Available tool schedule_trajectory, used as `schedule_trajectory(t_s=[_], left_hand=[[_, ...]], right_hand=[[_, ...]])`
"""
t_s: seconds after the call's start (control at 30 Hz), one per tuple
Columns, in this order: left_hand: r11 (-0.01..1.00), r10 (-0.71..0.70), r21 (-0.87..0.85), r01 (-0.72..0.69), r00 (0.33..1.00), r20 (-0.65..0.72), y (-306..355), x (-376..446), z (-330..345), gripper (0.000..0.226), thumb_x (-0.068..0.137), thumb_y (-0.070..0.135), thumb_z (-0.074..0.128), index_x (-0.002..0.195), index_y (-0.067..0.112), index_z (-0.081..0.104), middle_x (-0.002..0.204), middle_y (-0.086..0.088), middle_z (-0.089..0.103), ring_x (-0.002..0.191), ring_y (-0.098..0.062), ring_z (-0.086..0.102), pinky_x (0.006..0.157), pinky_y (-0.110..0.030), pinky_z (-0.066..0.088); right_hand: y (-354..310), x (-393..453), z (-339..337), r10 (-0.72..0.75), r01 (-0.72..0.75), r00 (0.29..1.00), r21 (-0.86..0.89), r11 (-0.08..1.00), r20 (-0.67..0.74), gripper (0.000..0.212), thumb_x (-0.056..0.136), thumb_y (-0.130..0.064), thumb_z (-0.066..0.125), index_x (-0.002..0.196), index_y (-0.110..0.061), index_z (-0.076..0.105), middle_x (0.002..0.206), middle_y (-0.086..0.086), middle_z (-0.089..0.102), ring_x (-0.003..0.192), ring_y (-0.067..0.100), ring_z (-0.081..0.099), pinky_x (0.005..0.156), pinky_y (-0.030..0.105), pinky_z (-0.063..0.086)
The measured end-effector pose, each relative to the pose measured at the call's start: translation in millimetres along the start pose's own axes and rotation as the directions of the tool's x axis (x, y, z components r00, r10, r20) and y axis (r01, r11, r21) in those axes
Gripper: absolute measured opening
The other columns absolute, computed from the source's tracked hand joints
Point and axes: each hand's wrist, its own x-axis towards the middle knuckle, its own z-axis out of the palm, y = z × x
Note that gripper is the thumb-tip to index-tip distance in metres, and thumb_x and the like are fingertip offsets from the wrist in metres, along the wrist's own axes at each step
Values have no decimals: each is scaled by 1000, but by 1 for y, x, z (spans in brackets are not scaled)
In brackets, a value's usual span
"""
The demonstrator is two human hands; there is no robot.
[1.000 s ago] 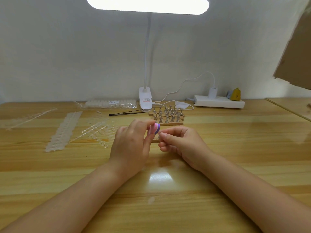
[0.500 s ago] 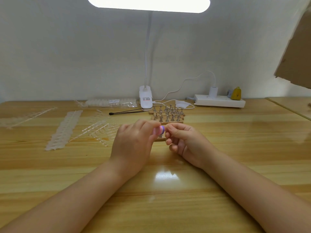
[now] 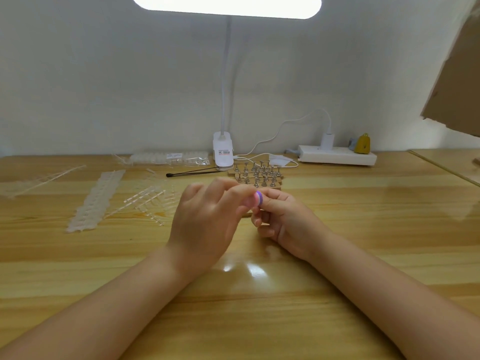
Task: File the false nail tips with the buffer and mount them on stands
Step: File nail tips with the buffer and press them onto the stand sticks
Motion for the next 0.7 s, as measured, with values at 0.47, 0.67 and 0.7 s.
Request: schedule_trajectory(t_s=[0.47, 0.67, 0.7], left_hand=[[995, -87, 42, 87, 996, -16, -8, -2, 0, 20, 94, 24, 57, 110, 18, 67, 99, 1, 68, 79, -23, 66, 78, -41, 45], [997, 16, 82, -14, 1000, -26, -3, -1, 0, 31, 85, 17, 71, 107, 31, 53, 96, -1, 63, 76, -23, 63, 82, -37, 38], [996, -34, 88, 35, 999, -16, -7, -2, -1, 34, 81, 13, 74, 105, 29, 56, 95, -2, 62, 73, -25, 62, 81, -38, 38]], right_hand=[[-1, 0, -2, 4, -4, 1000, -3, 1000, 7, 11, 82, -24, 60, 73, -21, 66, 68, -2, 50, 54, 10, 49, 39, 17, 33], [-3, 0, -3, 31, -31, 999, 12, 999, 18, 8, 78, -22, 61, 74, -17, 66, 65, -2, 49, 53, 9, 46, 40, 17, 27], [-4, 0, -3, 42, -42, 999, 21, 999, 19, 10, 78, -23, 61, 71, -18, 66, 65, -3, 48, 54, 9, 46, 40, 17, 26]])
